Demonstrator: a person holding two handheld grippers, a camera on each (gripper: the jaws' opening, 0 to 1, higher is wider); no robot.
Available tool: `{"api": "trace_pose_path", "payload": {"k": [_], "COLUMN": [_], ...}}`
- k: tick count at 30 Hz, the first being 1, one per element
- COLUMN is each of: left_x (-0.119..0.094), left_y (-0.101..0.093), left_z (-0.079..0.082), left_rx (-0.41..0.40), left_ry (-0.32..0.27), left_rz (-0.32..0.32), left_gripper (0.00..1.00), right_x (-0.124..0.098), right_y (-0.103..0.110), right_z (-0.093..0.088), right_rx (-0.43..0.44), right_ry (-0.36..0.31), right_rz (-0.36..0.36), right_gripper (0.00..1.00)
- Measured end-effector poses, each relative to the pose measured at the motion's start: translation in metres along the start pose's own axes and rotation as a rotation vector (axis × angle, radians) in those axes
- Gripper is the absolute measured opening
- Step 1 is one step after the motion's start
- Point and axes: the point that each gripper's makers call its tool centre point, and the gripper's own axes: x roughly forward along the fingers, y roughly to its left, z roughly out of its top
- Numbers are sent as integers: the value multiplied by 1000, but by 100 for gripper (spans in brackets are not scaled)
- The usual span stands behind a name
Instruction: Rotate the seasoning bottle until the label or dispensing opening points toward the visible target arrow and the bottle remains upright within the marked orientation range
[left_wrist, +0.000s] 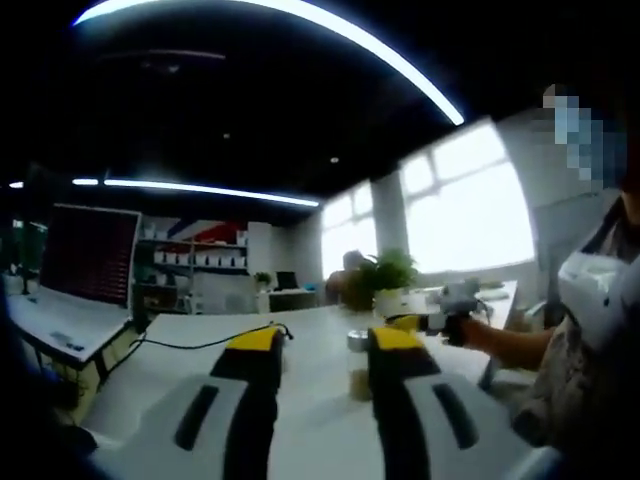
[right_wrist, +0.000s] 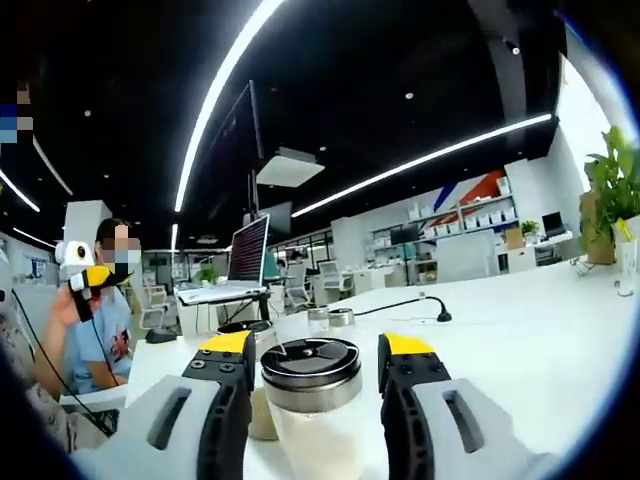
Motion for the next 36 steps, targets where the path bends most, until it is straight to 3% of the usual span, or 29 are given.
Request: {"api": "trace_pose_path", "payload": {"k": [2,11,13,17,23,27,36], "left_x": [-3,-10,-11,-13,-13,-11,-6], "left_y": [1,8,7,5,5,5,0], "left_z": [4,10,11,13,14,13,5], "left_rx": [3,13,16,25,22,22,19], "left_ry": [-12,-24,-26,-24,-29,-24,-3], "left_rz": [5,34,34,30,25,21,-4], "left_gripper": [36,36,36,36,36,36,36], "right_x": [0,2,1,2,1,1,2], "right_y": [3,4,8,9,7,8,17], "right_z": [-1,-2,-4,-6,-3,-4,-7], "right_rx": [12,-17,-42,-14,64,42,97], "right_ry": [6,66,105,164,129,125,123], "right_rz": [25,96,165,274,451,508,623], "right_gripper": [40,39,39,39,39,39,40]}}
